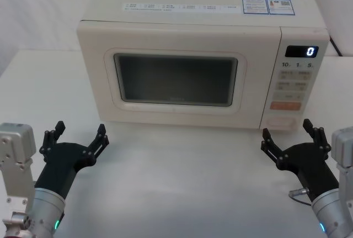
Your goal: Press the button to open the microwave door with one hand; close the microwave door with the other hand.
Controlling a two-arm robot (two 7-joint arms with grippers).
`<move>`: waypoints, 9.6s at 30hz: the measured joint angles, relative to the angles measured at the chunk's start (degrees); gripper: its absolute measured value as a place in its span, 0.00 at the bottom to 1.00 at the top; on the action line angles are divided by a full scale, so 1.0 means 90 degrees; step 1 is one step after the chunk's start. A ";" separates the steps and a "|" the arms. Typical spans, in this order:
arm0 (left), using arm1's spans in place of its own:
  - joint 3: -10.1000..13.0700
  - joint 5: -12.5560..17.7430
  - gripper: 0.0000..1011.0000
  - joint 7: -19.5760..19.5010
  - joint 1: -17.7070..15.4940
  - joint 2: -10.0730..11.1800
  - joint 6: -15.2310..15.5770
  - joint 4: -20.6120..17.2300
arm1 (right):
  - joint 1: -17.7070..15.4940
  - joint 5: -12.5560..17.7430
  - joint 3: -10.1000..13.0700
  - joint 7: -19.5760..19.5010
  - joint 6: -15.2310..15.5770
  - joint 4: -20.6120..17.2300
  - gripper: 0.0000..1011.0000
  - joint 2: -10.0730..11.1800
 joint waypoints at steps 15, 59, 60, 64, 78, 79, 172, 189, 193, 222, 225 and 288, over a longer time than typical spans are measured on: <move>0.0000 0.0000 0.99 0.0000 0.0000 0.0000 0.0000 0.0000 | 0.0000 0.0000 0.0000 0.0000 0.0000 0.0000 0.99 0.0000; 0.0000 0.0000 0.99 0.0000 0.0000 0.0000 0.0000 0.0000 | 0.0000 0.0000 0.0000 0.0000 0.0000 0.0000 0.99 0.0000; 0.0000 0.0000 0.99 0.0000 0.0000 0.0000 0.0000 0.0000 | 0.0000 0.0000 0.0000 0.0000 0.0000 0.0000 0.99 0.0000; 0.0000 0.0000 0.99 0.0000 0.0000 0.0000 0.0000 0.0000 | 0.0000 0.0000 0.0000 0.0000 0.0000 0.0000 0.99 0.0000; 0.0000 0.0000 0.99 0.0000 0.0000 0.0000 0.0000 0.0000 | 0.0000 0.0000 0.0000 0.0000 0.0000 0.0000 0.97 0.0000; 0.0000 0.0000 0.99 0.0000 0.0000 0.0000 0.0000 0.0000 | 0.0000 0.0000 0.0000 0.0000 0.0000 0.0000 0.94 0.0000; 0.0000 0.0000 0.99 0.0000 -0.0001 0.0000 0.0000 0.0000 | 0.1221 -0.0269 0.0683 0.0592 0.0325 0.1873 0.00 -0.1012; 0.0000 0.0000 0.99 0.0000 -0.0001 0.0000 0.0000 0.0000 | 0.1578 -0.0118 0.0825 0.0666 0.0299 0.2347 0.00 -0.1124; 0.0000 0.0000 0.99 0.0000 -0.0001 0.0000 0.0000 0.0000 | 0.1616 -0.0070 0.0854 0.0674 0.0297 0.2405 0.00 -0.1143; 0.0000 0.0000 0.99 0.0000 -0.0001 0.0000 0.0000 0.0000 | 0.1928 0.0038 0.0900 0.0646 0.0227 0.2779 0.00 -0.1224; 0.0000 0.0000 0.99 0.0000 0.0000 0.0000 0.0000 0.0000 | 0.1957 0.0036 0.0899 0.0639 0.0210 0.2818 0.00 -0.1238; 0.0000 0.0000 0.99 0.0000 0.0000 0.0000 0.0000 0.0000 | 0.0439 0.0429 0.0746 0.1453 -0.0011 0.0826 0.14 -0.0247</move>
